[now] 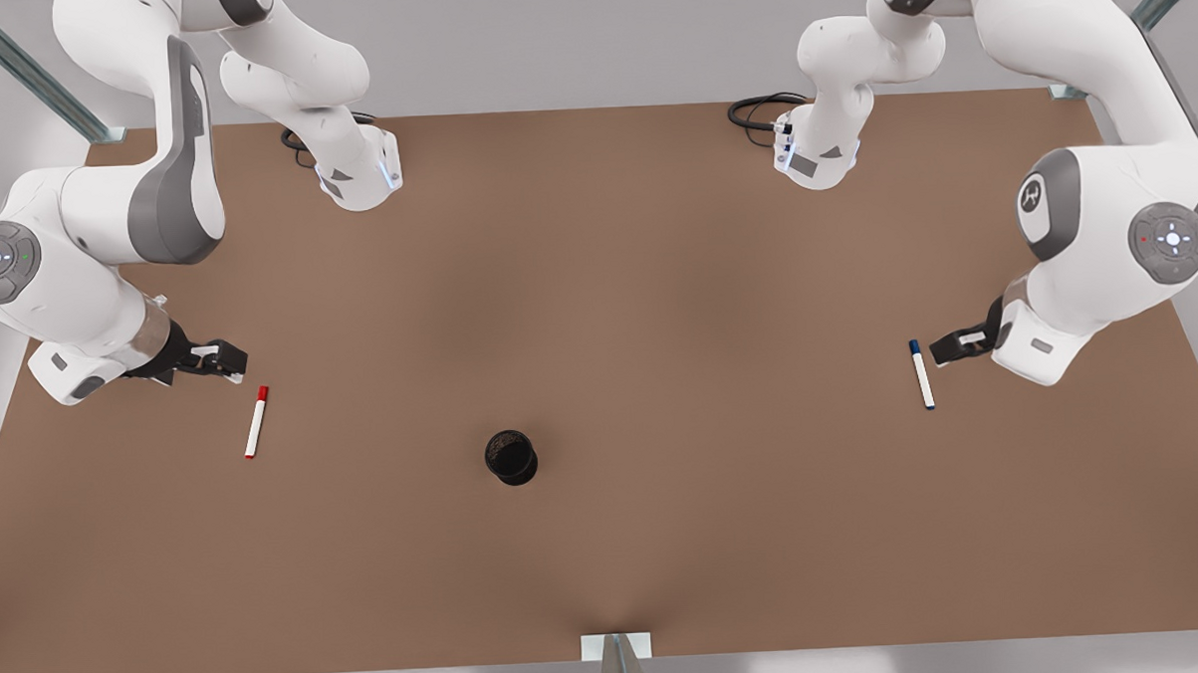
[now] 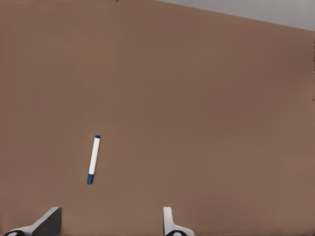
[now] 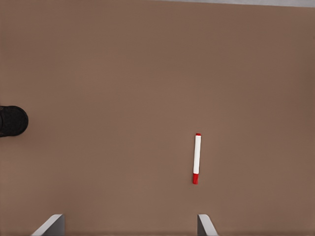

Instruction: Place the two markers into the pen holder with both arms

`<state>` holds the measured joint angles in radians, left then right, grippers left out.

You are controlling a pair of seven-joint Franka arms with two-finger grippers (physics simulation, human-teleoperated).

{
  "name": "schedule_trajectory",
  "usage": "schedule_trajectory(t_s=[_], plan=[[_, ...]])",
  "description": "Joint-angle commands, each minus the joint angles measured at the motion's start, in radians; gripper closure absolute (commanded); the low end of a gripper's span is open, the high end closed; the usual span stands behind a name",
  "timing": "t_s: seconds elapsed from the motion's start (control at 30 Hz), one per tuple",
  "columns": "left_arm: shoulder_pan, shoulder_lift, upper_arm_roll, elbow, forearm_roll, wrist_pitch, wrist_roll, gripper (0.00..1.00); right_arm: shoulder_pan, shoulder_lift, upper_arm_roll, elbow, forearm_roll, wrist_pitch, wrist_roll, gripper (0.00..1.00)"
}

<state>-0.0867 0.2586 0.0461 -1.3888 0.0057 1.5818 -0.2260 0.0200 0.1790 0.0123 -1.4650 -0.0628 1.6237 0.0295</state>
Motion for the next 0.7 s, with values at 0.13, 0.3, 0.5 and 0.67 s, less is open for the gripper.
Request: schedule_trajectory(t_s=[0.13, 0.3, 0.5, 0.67], plan=[[0.028, 0.027, 0.063, -0.237, -0.007, 0.372, 0.346, 0.0, -0.002, -0.001, 0.0, -0.005, 0.001, -0.004, 0.0, 0.0], [0.07, 0.083, 0.117, -0.443, -0.072, 0.681, 0.54, 0.0, -0.045, 0.154, 0.0, -0.008, 0.034, 0.152, -0.028, 0.0], [0.084, 0.143, 0.14, -0.552, -0.161, 0.857, 0.76, 0.0, -0.054, 0.37, 0.0, -0.115, 0.026, 0.495, -0.02, 0.0], [0.096, 0.182, 0.15, -0.624, -0.161, 0.932, 0.815, 0.0, -0.132, 0.369, 0.023, -0.233, 0.034, 0.596, -0.036, 0.0]])
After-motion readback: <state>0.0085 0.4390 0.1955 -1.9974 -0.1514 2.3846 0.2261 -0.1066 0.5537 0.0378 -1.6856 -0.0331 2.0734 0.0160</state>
